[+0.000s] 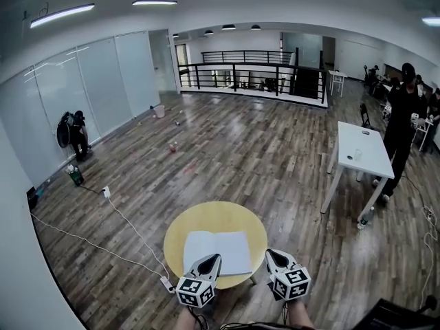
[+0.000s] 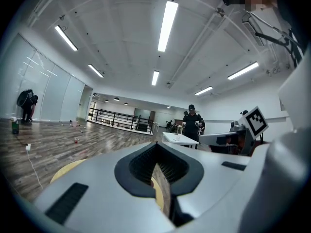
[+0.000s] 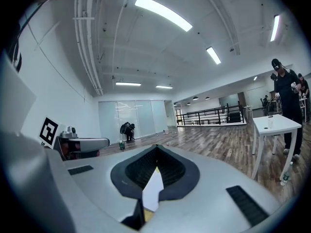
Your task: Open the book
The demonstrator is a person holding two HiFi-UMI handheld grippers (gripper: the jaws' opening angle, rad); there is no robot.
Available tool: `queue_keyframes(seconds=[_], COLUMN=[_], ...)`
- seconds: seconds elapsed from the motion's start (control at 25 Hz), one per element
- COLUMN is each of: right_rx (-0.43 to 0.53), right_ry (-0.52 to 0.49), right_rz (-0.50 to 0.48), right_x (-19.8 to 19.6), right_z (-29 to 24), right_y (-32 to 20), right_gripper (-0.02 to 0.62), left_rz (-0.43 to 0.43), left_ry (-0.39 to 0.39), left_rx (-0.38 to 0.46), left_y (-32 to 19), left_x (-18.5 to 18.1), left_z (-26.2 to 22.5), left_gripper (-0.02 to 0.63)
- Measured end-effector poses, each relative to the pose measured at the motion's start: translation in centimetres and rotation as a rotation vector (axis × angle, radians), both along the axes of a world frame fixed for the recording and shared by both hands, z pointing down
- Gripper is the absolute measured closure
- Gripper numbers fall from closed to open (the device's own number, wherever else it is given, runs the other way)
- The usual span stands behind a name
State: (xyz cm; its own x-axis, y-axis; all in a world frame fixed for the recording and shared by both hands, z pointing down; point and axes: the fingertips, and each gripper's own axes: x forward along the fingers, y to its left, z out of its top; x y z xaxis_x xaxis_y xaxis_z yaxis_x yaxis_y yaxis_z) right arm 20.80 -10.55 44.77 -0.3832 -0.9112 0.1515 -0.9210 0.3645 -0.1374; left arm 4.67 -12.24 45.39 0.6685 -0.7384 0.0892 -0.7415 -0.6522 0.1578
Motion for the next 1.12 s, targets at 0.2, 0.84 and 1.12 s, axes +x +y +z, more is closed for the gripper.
queue_keyframes(seconds=[0.2, 0.84, 1.12], right_rx=[0.006, -0.007, -0.019], right_ry=[0.017, 0.022, 0.025], right_rz=[-0.016, -0.015, -0.018], right_x=[-0.7, -0.9, -1.0], right_z=[0.0, 0.6, 0.8], right_y=[0.1, -0.4, -0.7], right_gripper=[0.592, 0.592, 0.592], left_rz=[-0.002, 0.020, 0.026], left_ry=[0.004, -0.005, -0.005], left_rx=[0.009, -0.009, -0.006], left_y=[0.0, -0.9, -1.3], left_x=[-0.1, 0.3, 0.4], left_z=[-0.1, 0.6, 0.3], left_gripper=[0.607, 0.607, 0.607])
